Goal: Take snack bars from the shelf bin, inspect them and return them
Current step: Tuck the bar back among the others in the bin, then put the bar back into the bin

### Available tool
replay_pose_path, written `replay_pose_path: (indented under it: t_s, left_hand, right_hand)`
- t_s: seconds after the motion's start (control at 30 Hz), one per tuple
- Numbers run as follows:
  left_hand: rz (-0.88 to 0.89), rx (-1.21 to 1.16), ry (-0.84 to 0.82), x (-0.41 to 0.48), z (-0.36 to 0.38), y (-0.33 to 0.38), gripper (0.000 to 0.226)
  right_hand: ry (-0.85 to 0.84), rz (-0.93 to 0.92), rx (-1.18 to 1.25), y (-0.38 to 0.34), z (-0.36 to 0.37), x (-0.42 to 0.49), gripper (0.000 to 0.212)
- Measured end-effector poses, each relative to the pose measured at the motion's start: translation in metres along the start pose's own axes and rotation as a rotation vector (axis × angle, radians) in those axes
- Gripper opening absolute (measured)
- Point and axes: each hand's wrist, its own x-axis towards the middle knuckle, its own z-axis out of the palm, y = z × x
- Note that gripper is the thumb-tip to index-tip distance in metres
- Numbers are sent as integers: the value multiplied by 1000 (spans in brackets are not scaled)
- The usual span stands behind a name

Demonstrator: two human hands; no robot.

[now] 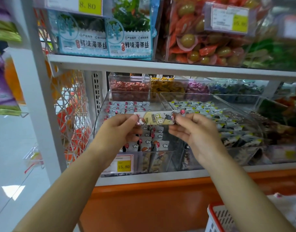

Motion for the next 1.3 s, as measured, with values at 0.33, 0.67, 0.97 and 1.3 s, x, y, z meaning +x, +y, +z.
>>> replay_pose_path:
  t_s: [0.33,0.67,0.97,1.3]
  left_hand:
    - [-194,-591,-25,-1,-6,6,14]
    - [-144,-525,-18,-1,-4,4,15]
    - [60,-162,-82,-6,-6,4,18]
    - [61,-108,-81,-6,-2,2,20]
  right_hand:
    - [-140,233,310,7,-3,-8,12]
    - [-140,341,546,12,6,-7,15]
    - [-50,61,74,12,-5,-7,34]
    - [-117,-158,-229,15,-7,-10,14]
